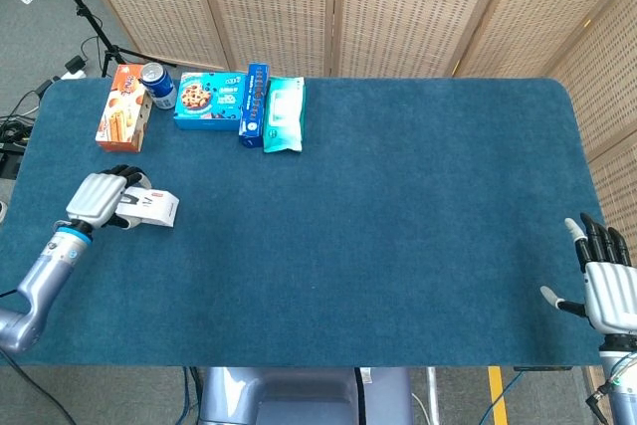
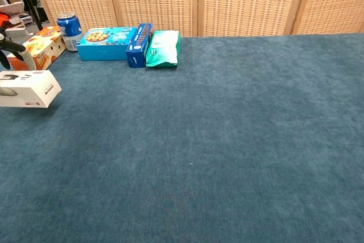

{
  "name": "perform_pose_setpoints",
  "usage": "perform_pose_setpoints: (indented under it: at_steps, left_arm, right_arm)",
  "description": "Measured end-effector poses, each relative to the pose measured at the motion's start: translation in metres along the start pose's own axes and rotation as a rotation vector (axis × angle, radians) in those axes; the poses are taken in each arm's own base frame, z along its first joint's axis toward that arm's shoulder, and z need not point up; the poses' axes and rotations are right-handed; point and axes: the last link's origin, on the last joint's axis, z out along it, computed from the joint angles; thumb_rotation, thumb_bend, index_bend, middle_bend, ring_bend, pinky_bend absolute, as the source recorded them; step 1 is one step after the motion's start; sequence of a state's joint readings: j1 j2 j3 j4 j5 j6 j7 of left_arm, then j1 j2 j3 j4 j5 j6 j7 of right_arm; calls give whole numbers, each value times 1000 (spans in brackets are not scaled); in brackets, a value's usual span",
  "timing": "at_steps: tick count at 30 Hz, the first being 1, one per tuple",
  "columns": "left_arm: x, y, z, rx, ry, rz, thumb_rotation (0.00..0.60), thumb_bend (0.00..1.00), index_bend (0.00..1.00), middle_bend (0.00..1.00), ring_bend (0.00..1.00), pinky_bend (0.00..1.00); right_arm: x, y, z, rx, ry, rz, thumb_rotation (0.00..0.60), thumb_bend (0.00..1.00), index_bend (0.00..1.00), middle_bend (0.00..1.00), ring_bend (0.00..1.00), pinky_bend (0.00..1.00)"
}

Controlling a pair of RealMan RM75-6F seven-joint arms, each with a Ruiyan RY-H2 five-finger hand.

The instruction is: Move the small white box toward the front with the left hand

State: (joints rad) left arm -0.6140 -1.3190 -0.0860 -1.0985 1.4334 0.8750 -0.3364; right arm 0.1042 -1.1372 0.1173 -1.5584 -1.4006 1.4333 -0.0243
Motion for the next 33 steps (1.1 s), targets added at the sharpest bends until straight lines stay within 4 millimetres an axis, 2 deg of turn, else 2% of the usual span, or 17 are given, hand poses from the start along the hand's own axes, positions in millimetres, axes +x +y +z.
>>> perform_pose_setpoints:
  at_steps: [4, 8, 12, 18, 20, 22, 24, 26, 33]
  left_arm:
    - [14, 3, -19, -19, -117, -65, 600, 383, 526, 332, 217, 338]
    - [28, -1, -35, 10, -285, -18, 600, 445, 557, 360, 222, 338]
    - [28, 7, -42, 22, -422, 27, 600, 508, 575, 375, 230, 338]
    - [29, 16, -40, 22, -535, 141, 600, 516, 577, 371, 230, 338]
    - [26, 19, -37, 19, -552, 160, 600, 487, 517, 251, 157, 293]
    - [23, 22, -33, 16, -550, 164, 600, 399, 246, 40, 22, 101]
    - [21, 23, -29, 5, -525, 177, 600, 331, 53, 0, 0, 3]
    - [21, 25, -25, -8, -479, 179, 600, 306, 5, 0, 0, 0]
    - [29, 32, -15, -41, -262, 137, 600, 302, 0, 0, 0, 0]
  right_arm:
    - [-1, 0, 0, 0, -3, -2, 600, 0, 0, 0, 0, 0]
    - [-1, 0, 1, -2, -8, -3, 600, 0, 0, 0, 0, 0]
    - [-2, 0, 1, -4, -13, -5, 600, 0, 0, 0, 0, 0]
    - [-4, -1, 2, -6, -20, -10, 600, 0, 0, 0, 0, 0]
    - [-4, -1, 2, -7, -20, -9, 600, 0, 0, 0, 0, 0]
    - [-4, 0, 2, -9, -20, -7, 600, 0, 0, 0, 0, 0]
    - [-3, 0, 3, -11, -20, -5, 600, 0, 0, 0, 0, 0]
    - [-3, 1, 2, -12, -20, -3, 600, 0, 0, 0, 0, 0]
    - [-1, 1, 2, -8, -17, 5, 600, 0, 0, 0, 0, 0]
